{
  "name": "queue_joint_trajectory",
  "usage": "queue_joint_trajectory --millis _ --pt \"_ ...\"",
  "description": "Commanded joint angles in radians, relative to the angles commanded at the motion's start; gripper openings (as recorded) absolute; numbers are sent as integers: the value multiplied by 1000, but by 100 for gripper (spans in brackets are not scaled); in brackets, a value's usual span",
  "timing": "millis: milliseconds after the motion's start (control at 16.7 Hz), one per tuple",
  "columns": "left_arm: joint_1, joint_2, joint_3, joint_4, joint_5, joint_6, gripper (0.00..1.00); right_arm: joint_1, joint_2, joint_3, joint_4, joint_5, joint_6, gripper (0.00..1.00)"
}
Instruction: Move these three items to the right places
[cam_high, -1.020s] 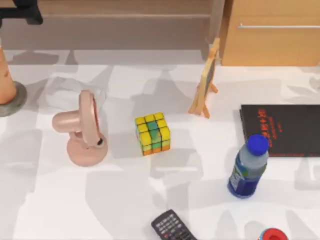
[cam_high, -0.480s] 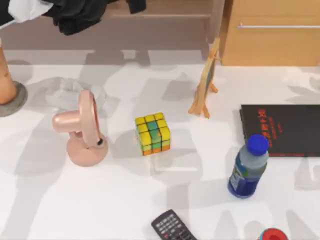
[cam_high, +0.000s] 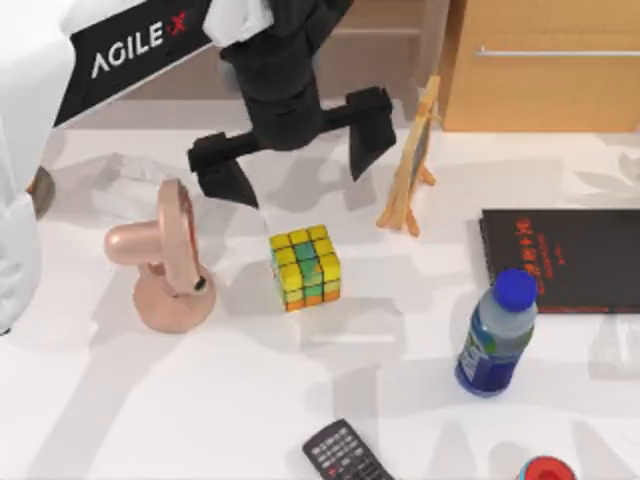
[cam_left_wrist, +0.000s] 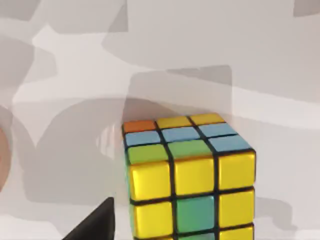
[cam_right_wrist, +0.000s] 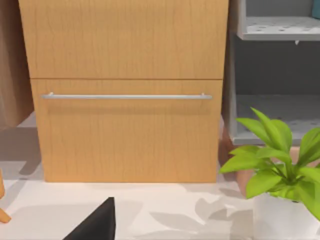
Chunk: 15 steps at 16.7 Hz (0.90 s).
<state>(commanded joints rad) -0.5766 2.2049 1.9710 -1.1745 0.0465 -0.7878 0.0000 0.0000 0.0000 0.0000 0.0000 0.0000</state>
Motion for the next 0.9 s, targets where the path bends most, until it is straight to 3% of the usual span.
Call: queue_joint_trajectory --millis 300,660,900 --pt "-50 61 56 -157 -43 -104 100 0 0 0 0 0 0 100" --pt "-48 60 51 -152 -41 -105 100 0 0 0 0 0 0 100" --pt "-79 99 -21 -53 -42 -130 100 0 0 0 0 0 0 100"
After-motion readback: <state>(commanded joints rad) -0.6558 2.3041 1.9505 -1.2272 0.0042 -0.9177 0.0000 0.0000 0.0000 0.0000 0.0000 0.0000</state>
